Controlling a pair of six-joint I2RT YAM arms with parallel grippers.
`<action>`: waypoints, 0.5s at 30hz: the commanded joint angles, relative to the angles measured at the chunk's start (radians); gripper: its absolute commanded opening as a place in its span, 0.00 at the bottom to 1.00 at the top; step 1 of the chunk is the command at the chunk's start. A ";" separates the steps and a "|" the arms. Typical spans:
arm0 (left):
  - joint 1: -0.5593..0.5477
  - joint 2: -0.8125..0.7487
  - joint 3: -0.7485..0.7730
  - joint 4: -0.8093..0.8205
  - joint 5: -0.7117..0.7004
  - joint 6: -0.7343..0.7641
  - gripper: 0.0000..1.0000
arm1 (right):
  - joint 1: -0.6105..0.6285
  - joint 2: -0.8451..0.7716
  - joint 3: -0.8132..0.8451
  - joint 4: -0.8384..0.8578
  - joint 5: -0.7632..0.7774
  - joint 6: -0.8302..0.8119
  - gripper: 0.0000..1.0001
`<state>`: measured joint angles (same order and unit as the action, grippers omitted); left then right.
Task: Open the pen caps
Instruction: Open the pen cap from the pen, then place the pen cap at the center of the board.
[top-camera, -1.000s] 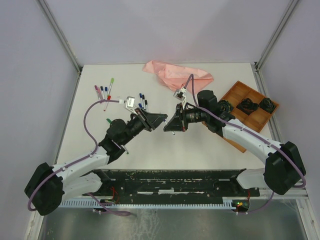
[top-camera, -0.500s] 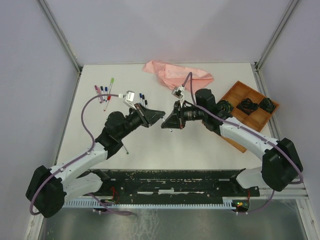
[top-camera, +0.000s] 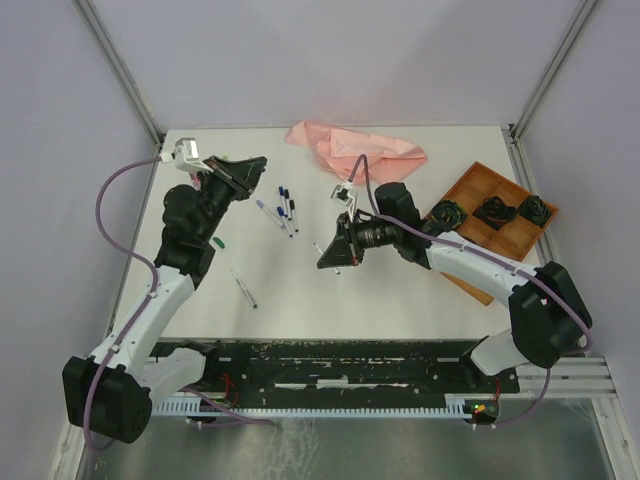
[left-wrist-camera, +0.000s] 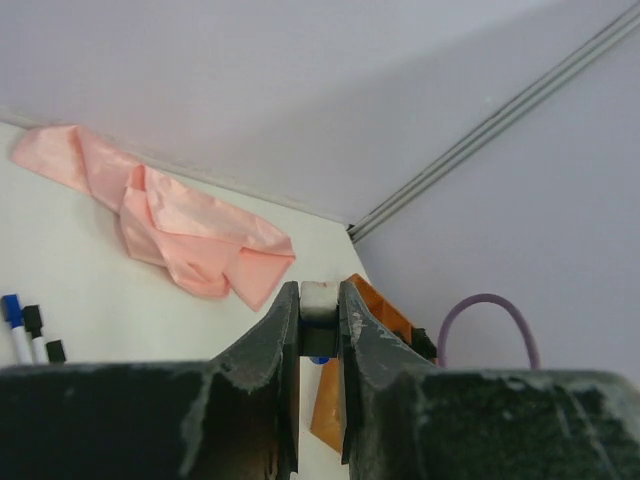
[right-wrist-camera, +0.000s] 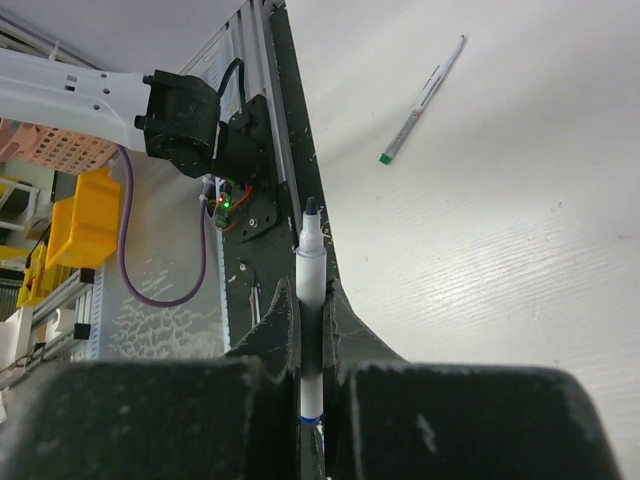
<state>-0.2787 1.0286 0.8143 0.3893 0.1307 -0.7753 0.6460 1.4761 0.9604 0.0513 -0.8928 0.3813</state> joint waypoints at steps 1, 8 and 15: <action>0.021 0.000 0.002 -0.149 -0.059 0.095 0.03 | 0.003 -0.028 0.033 -0.060 -0.012 -0.068 0.00; 0.020 0.129 -0.083 -0.481 -0.250 0.099 0.03 | 0.000 -0.076 0.034 -0.091 0.027 -0.127 0.00; 0.025 0.314 -0.043 -0.633 -0.519 0.058 0.03 | -0.007 -0.079 0.040 -0.112 0.037 -0.149 0.00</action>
<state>-0.2630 1.2934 0.7406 -0.1516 -0.1947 -0.7212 0.6453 1.4284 0.9611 -0.0555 -0.8711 0.2634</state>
